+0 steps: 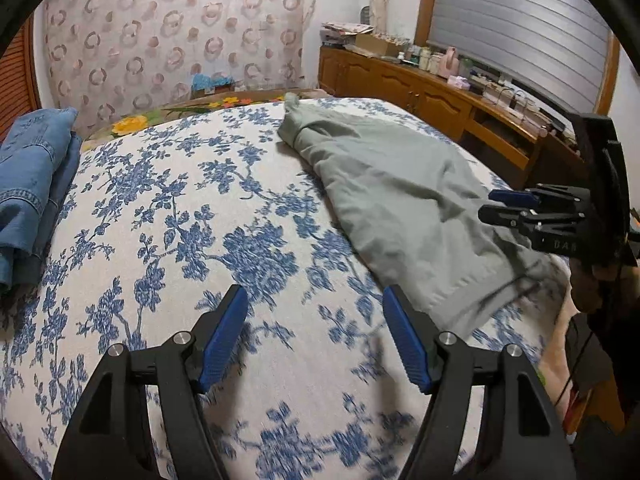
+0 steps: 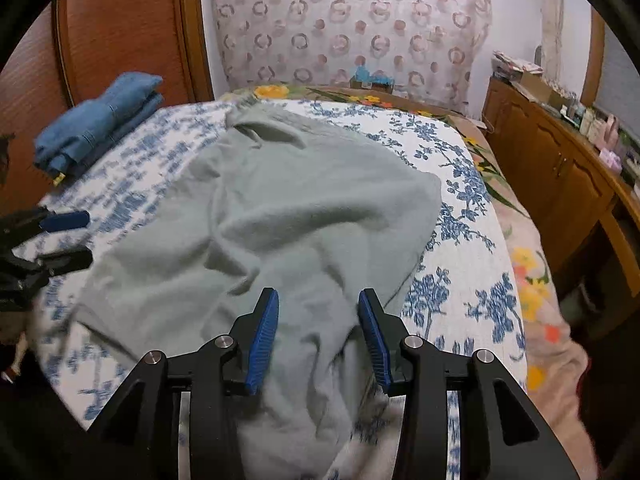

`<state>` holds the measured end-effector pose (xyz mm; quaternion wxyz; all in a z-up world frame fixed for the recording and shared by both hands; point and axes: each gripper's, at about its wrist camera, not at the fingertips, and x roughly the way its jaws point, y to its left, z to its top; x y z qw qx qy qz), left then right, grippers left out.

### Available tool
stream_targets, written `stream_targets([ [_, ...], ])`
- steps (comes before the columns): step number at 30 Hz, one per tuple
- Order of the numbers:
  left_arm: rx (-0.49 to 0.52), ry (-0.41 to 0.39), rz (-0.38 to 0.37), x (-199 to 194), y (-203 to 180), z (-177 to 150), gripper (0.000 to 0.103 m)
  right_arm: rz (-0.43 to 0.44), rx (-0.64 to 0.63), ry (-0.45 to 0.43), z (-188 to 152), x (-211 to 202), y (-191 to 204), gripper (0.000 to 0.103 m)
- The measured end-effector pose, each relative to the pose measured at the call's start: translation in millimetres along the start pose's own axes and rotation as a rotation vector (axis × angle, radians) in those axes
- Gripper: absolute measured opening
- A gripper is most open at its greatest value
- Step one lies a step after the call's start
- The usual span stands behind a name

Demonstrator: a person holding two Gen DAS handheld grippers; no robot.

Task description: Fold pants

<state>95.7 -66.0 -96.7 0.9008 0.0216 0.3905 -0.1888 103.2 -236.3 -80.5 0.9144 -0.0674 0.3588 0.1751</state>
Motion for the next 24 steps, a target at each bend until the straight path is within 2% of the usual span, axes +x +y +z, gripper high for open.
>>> stream_targets([
  [4,0.035,0.000,-0.040,-11,-13,-7,0.061,0.040,0.041,-0.025,-11,-25,-3,0.043],
  [8,0.076,-0.005,-0.081,-20,-27,-12,0.052,0.036,0.051,-0.031,-28,-43,-2,0.043],
  [16,0.143,0.040,-0.117,-9,-51,-17,0.051,0.013,0.096,-0.016,-47,-52,-4,0.043],
  [24,0.198,0.061,-0.091,9,-60,-12,0.051,0.023,0.106,-0.029,-46,-55,-3,0.043],
])
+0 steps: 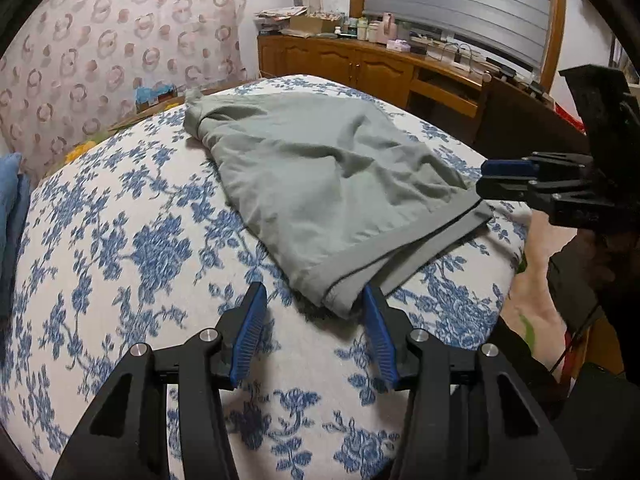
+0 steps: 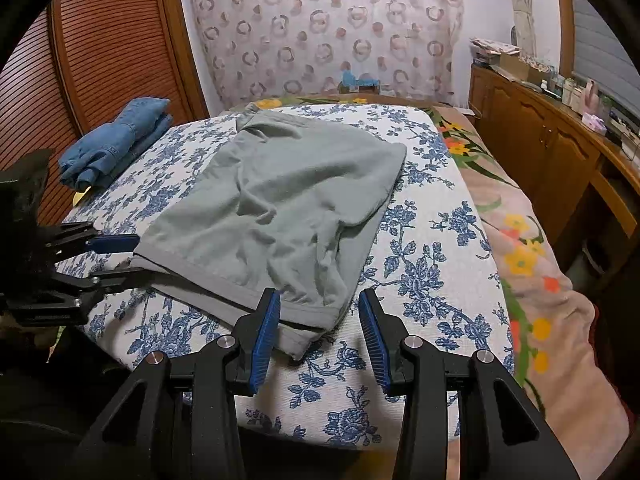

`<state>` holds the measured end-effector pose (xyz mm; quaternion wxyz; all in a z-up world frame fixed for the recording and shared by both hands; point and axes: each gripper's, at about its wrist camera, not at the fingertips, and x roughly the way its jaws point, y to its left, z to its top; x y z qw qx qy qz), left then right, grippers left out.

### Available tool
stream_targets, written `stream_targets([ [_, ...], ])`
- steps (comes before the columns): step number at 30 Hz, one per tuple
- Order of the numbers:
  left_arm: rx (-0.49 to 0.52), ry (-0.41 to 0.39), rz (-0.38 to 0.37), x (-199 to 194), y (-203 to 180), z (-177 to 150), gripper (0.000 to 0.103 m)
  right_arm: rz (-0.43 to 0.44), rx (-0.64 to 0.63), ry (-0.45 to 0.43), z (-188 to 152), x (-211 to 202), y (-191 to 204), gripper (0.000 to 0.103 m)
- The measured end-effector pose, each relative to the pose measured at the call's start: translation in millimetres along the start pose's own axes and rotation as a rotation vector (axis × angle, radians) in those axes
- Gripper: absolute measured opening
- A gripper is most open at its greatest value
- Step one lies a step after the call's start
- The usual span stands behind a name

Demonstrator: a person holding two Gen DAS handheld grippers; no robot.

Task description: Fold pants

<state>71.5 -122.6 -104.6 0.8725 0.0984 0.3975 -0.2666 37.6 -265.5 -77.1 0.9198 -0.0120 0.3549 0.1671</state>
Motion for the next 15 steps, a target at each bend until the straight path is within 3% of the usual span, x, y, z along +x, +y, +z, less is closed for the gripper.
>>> stream_targets([
  [8,-0.002,-0.025,-0.028,0,-2,-1,0.019,0.004,0.017,0.004,-5,4,-2,0.043],
  [11,-0.003,-0.057,-0.043,-11,-3,-2,0.017,0.003,0.028,-0.001,-5,2,-3,0.043],
  [15,-0.010,-0.041,-0.035,-9,-3,-5,0.017,0.012,0.048,-0.017,-5,-2,-3,0.043],
])
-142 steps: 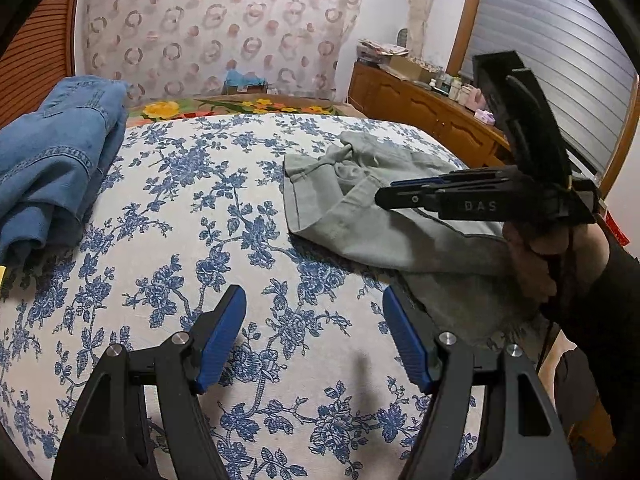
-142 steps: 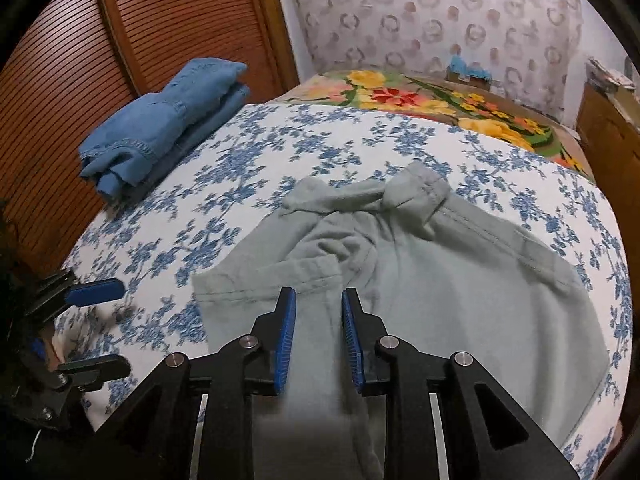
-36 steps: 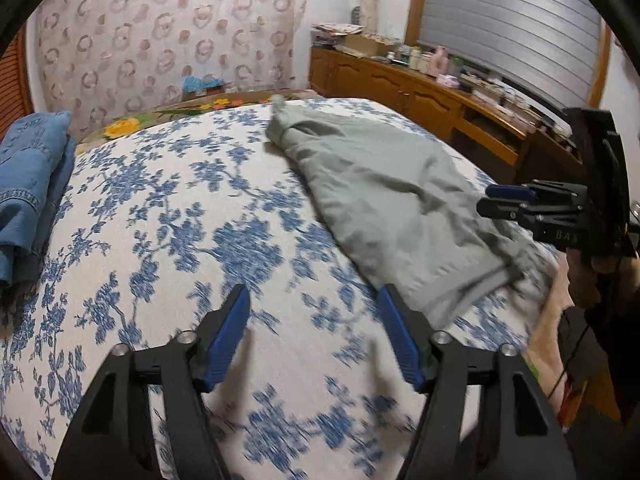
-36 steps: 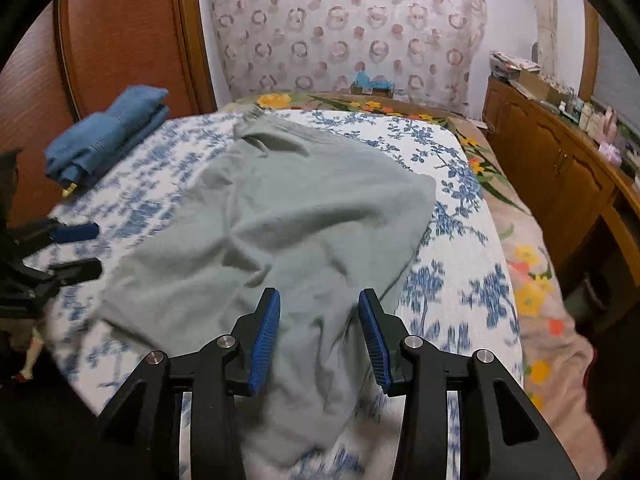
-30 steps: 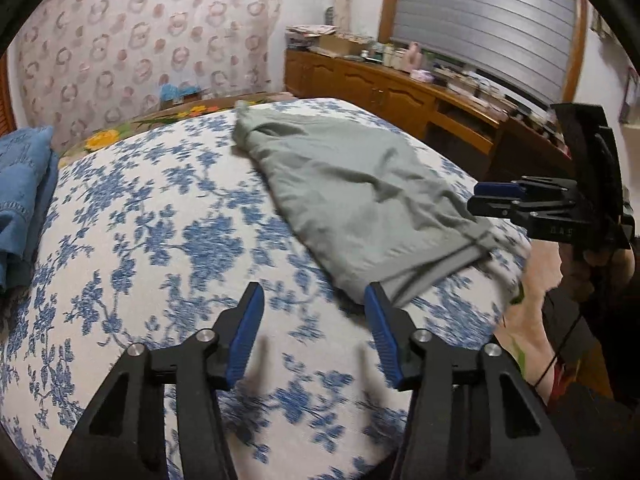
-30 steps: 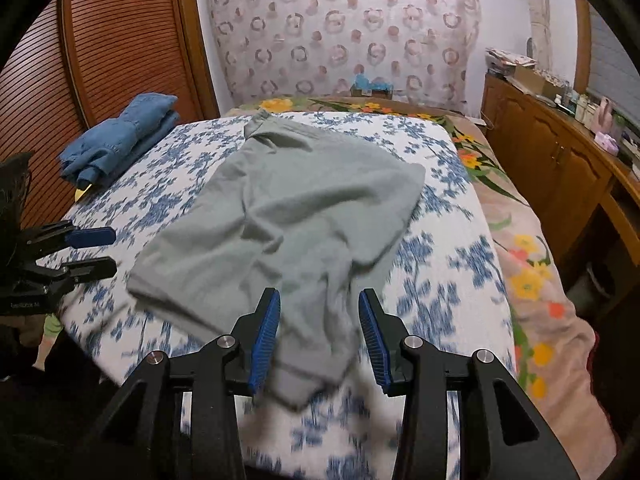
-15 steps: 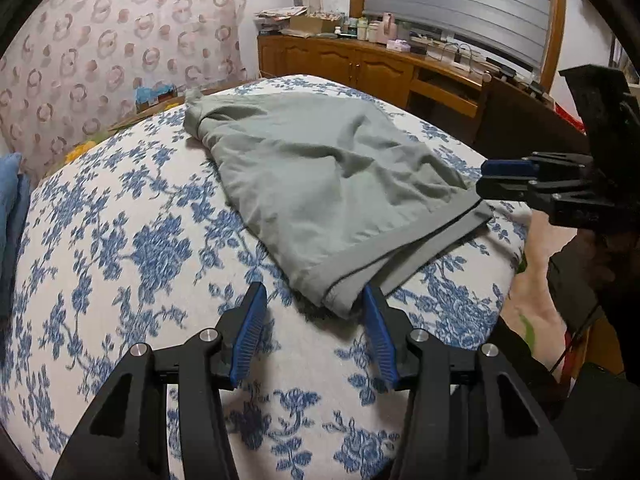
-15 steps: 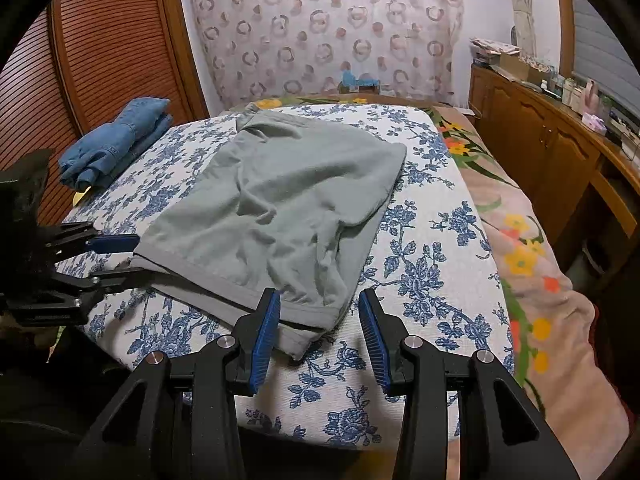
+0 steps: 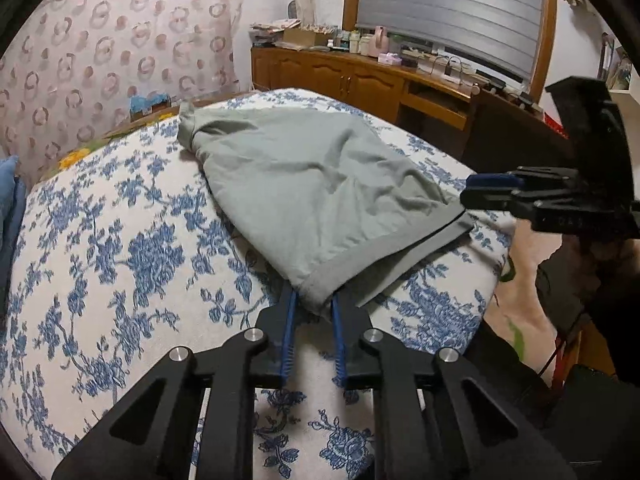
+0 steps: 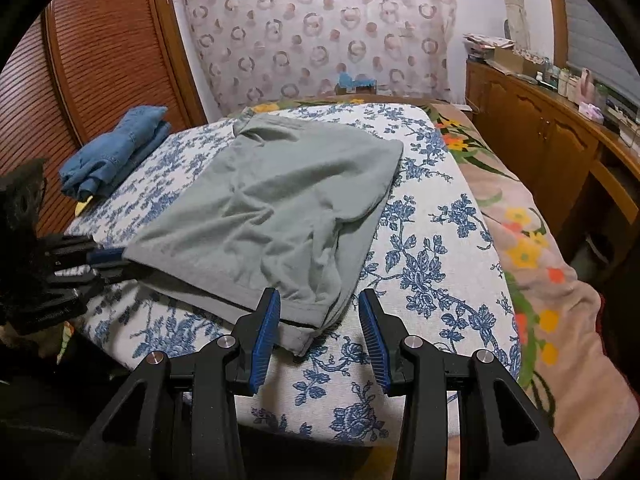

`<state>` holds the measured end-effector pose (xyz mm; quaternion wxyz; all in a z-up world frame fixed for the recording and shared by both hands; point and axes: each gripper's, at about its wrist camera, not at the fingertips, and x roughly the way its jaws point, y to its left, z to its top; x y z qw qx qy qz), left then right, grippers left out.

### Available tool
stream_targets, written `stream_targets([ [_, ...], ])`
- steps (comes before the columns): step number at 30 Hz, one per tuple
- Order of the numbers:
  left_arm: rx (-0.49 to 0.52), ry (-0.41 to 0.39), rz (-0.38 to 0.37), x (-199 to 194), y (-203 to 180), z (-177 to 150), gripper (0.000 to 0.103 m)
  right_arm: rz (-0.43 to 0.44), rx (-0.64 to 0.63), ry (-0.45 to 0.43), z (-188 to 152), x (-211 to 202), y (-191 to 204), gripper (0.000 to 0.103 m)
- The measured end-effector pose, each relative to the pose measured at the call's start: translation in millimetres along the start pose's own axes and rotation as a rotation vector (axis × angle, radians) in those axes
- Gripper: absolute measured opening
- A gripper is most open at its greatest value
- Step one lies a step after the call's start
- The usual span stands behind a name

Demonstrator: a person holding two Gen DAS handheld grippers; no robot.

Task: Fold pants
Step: 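Close the left tool on the hem edge while the right tool grasps the hem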

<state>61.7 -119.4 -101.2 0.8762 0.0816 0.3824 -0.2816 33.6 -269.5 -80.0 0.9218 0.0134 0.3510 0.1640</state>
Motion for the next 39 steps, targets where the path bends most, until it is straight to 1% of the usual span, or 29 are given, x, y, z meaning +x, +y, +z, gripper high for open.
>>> stream_targets([
  [4,-0.011,0.010,-0.005,3,1,-4,0.017,0.001,0.008,-0.014,-2,-1,5,0.043],
  [6,-0.012,0.006,-0.008,1,0,-5,0.017,0.004,0.002,-0.007,-3,1,7,0.038],
  [9,-0.015,0.008,-0.009,1,0,-7,0.017,0.007,-0.006,0.008,-5,8,10,0.034],
  [17,-0.017,0.022,-0.003,5,0,-8,0.017,-0.026,-0.008,0.031,-1,20,6,0.026],
  [19,-0.017,0.022,-0.003,5,1,-8,0.017,-0.027,-0.006,0.037,1,21,6,0.023],
  [20,-0.017,0.022,-0.002,5,1,-8,0.017,-0.025,-0.009,0.038,1,22,6,0.019],
  [21,-0.016,0.022,-0.001,5,0,-9,0.017,-0.025,-0.016,0.039,1,21,7,0.012],
  [24,-0.015,0.022,0.003,6,0,-9,0.017,-0.027,-0.039,0.033,1,19,11,0.006],
  [29,-0.002,0.001,0.011,2,-1,-8,0.017,-0.003,-0.053,-0.008,-1,-1,13,0.005],
  [34,0.002,-0.004,0.008,-1,-2,-8,0.017,-0.011,-0.065,0.018,-13,-6,15,0.005],
  [39,-0.002,0.016,0.012,4,-1,-11,0.017,-0.012,-0.027,0.026,-13,-1,11,0.005],
])
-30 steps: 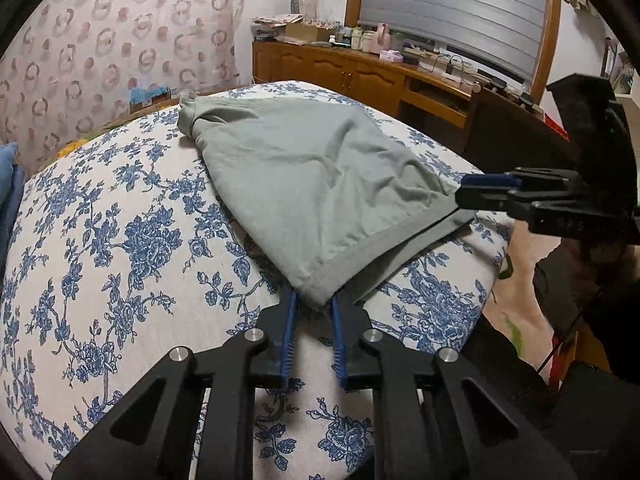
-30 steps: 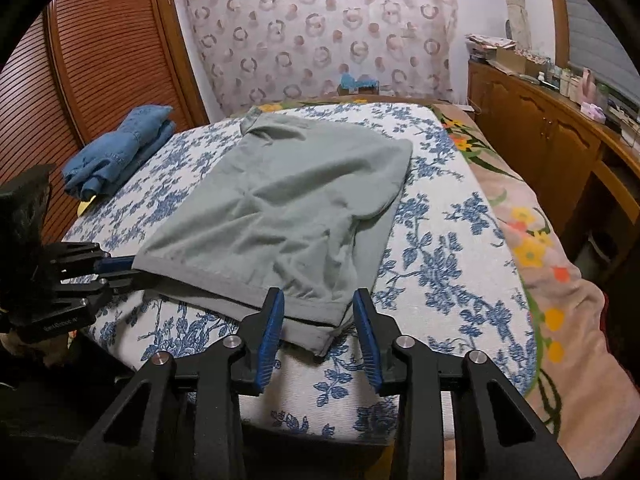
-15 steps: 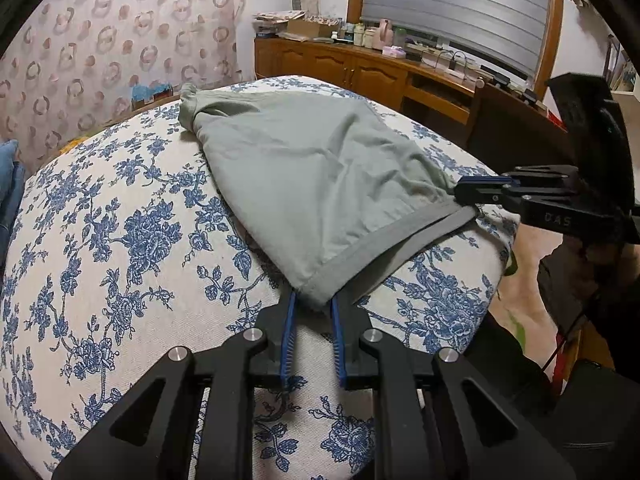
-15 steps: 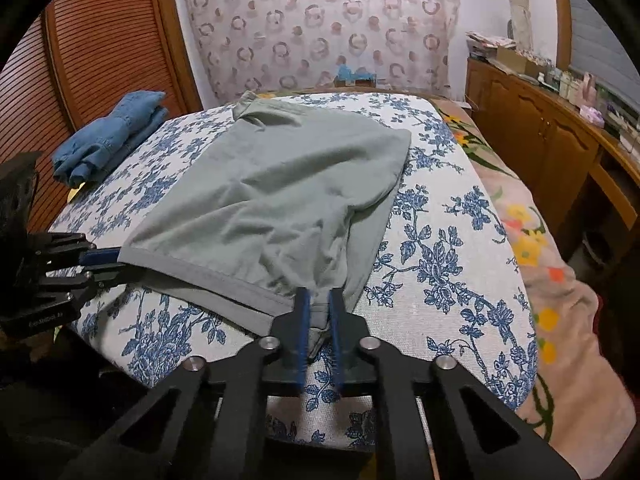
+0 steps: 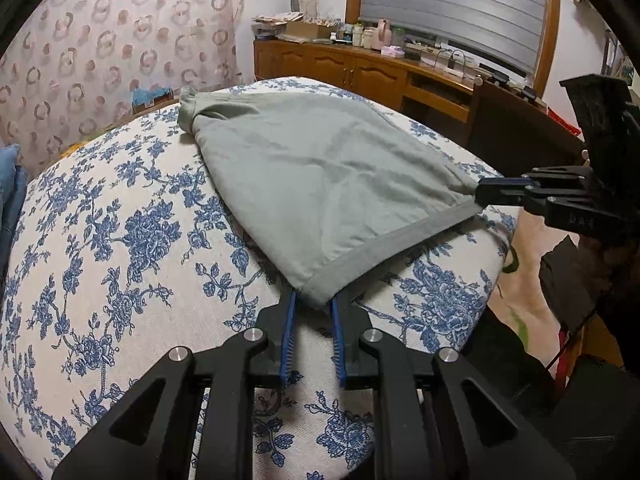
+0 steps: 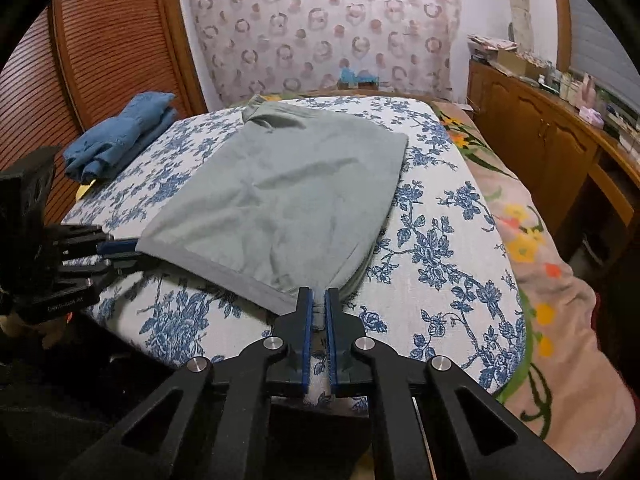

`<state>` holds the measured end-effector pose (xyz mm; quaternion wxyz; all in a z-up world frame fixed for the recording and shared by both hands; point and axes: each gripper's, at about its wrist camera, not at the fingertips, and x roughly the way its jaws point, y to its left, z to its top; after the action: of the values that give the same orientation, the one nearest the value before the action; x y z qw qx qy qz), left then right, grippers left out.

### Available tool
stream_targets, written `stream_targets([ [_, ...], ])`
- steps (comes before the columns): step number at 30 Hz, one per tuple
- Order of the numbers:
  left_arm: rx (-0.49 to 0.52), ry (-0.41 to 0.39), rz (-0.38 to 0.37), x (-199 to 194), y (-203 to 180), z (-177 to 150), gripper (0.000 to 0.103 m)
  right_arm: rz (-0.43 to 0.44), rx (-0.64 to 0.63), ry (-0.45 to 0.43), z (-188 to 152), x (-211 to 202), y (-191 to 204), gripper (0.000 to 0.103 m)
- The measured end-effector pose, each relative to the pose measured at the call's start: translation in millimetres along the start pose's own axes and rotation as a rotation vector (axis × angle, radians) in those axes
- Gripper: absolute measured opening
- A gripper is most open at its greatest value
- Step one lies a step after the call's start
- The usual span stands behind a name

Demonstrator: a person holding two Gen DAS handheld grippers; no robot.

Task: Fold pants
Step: 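Close the left tool on the hem edge while the right tool grasps the hem, then lift the held hem with both tools and fold it over the garment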

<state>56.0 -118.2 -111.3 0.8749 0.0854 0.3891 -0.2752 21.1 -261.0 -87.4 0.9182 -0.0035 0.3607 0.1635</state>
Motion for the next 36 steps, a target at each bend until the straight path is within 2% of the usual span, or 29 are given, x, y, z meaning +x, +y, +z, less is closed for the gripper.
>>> stream_targets([
  [2,-0.001,0.000,-0.001,0,0,0,0.017,-0.005,0.008,-0.009,2,-1,1,0.006],
  [4,0.000,0.000,0.001,0,0,0,0.017,-0.015,0.007,-0.014,4,0,1,0.017],
  [5,0.001,0.000,0.001,0,0,0,0.017,-0.027,0.011,-0.009,4,2,1,0.027],
  [11,-0.002,0.000,-0.001,0,0,0,0.017,-0.016,0.054,0.020,-1,17,-2,0.033],
  [21,-0.005,-0.003,-0.003,0,0,0,0.017,-0.004,0.043,0.021,4,24,7,0.033],
  [22,-0.006,-0.003,-0.004,0,0,0,0.017,-0.002,0.042,0.022,5,25,7,0.031],
  [24,-0.008,-0.005,-0.002,0,0,0,0.017,0.015,0.043,0.022,5,26,8,0.018],
  [27,-0.014,-0.017,0.003,-2,-1,1,0.016,0.057,0.067,0.014,4,24,5,0.013],
  [31,-0.025,-0.082,-0.004,-19,0,11,0.012,0.077,0.068,-0.021,9,17,5,0.012],
  [36,-0.029,-0.196,-0.003,-63,6,46,0.009,0.101,0.026,-0.121,39,-14,9,0.012],
])
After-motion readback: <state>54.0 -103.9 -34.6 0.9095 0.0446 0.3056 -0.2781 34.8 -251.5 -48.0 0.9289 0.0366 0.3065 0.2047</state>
